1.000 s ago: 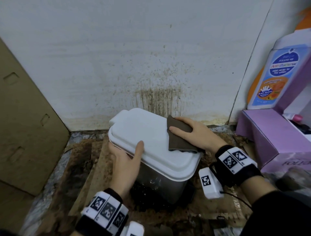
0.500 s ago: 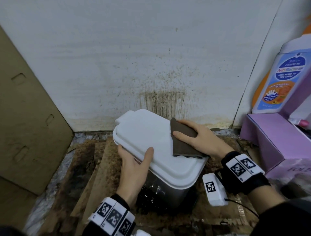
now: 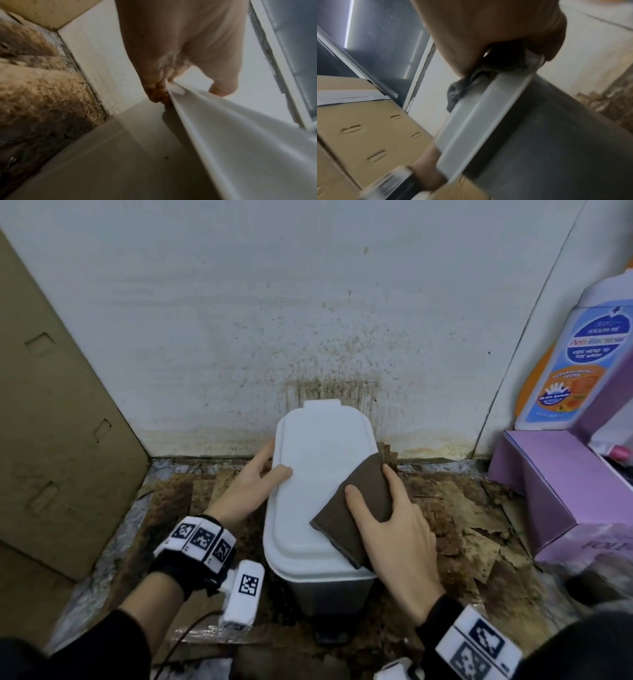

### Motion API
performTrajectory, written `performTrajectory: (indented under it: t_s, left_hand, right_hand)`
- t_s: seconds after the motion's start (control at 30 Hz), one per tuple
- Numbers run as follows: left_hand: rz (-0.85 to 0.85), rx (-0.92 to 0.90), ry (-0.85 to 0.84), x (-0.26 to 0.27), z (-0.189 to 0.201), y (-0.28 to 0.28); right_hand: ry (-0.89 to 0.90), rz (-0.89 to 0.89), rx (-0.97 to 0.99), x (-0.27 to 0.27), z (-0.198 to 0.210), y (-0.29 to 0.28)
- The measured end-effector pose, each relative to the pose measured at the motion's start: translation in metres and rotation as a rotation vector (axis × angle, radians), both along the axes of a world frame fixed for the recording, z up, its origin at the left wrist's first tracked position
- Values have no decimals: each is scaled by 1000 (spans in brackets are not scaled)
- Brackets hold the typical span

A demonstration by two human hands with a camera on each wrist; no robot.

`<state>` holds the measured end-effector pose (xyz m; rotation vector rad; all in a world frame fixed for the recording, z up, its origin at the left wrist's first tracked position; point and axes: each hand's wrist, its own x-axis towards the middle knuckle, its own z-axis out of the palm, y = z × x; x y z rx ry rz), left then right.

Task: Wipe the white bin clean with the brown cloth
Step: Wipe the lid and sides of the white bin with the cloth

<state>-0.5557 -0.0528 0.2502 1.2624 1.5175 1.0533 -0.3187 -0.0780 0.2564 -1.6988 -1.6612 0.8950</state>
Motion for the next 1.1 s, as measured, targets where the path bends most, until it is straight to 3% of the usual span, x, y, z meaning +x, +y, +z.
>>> performTrajectory:
  t_s: [0.17, 0.4, 0.5, 0.63, 0.83, 0.93, 1.1]
  left_hand:
    - [-43, -24, -16, -4, -8, 5]
    - [57, -43, -36, 6, -8, -12]
    - [125, -81, 7, 8, -12, -26]
    - [22, 31, 138, 6, -25, -43]
    - [-87, 104, 237, 5, -33, -50]
    - [-67, 108, 246, 3, -31, -51]
    - [-25, 181, 346, 7, -24, -56]
  right_hand:
    - [-19, 33, -58, -2, 1, 0]
    - [-311, 117, -57, 0, 11, 6]
    - [-400, 171, 34, 2, 14, 16]
    - [-579, 342, 159, 4, 15, 48]
    - [-707, 550, 122, -12, 18, 94]
    - [-717, 558, 115, -24, 18, 101]
    - [-656, 425, 106, -32, 14, 78]
